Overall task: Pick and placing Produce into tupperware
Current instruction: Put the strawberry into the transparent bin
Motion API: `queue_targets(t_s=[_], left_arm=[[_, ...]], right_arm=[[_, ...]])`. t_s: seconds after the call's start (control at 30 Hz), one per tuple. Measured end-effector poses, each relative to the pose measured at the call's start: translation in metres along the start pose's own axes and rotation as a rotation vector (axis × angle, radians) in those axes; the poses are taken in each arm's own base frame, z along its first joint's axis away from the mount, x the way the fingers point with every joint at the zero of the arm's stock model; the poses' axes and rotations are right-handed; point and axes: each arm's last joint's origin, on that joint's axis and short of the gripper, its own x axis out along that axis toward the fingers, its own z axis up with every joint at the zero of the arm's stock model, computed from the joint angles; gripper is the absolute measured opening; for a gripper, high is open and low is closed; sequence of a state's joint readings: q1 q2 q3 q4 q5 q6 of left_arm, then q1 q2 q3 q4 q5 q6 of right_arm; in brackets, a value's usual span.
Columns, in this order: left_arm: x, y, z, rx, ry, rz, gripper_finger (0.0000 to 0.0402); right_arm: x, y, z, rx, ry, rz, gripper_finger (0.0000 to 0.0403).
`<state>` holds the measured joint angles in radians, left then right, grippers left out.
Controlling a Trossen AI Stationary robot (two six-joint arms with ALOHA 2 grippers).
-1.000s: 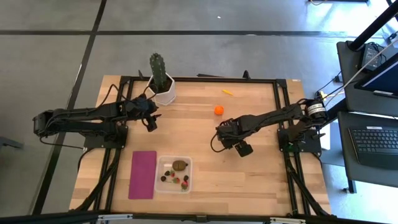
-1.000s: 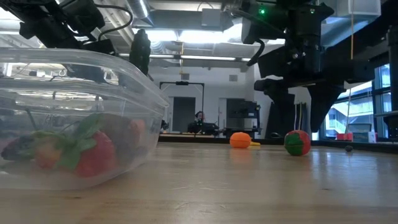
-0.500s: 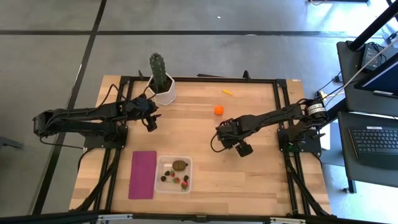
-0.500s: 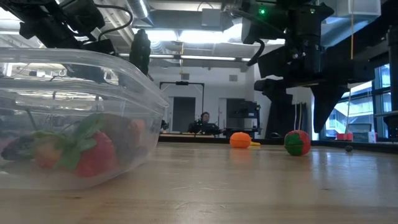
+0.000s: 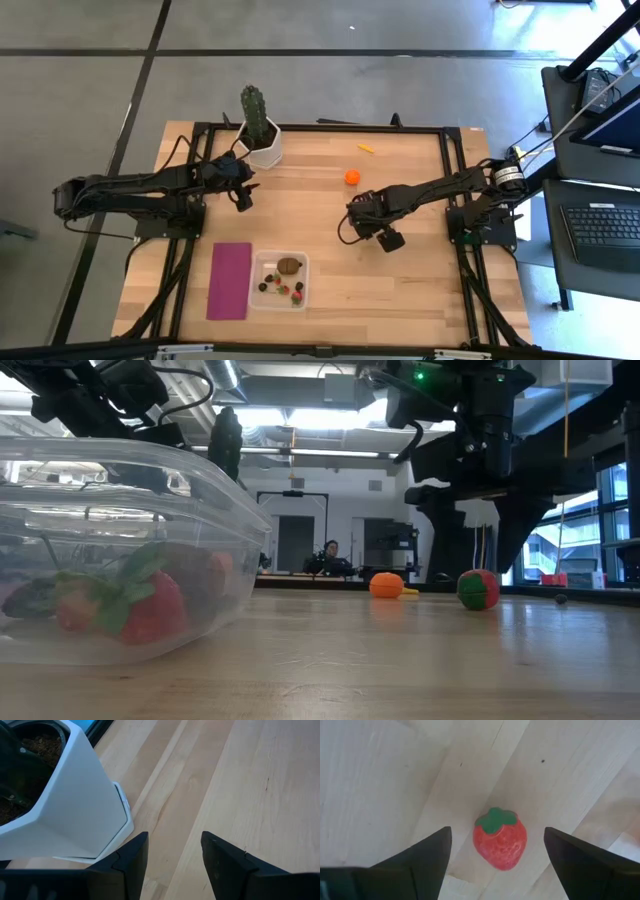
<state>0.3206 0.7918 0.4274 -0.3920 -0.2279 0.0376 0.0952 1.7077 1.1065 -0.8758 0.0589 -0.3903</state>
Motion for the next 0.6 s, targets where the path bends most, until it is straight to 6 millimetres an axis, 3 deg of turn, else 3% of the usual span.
queue_targets(t_s=[0.6], left_arm=[[0.0, 0.0, 0.0, 0.0, 0.0, 0.0, 0.0176]], right_arm=[[0.033, 0.007, -0.013, -0.001, -0.037, -0.016, 0.0316]])
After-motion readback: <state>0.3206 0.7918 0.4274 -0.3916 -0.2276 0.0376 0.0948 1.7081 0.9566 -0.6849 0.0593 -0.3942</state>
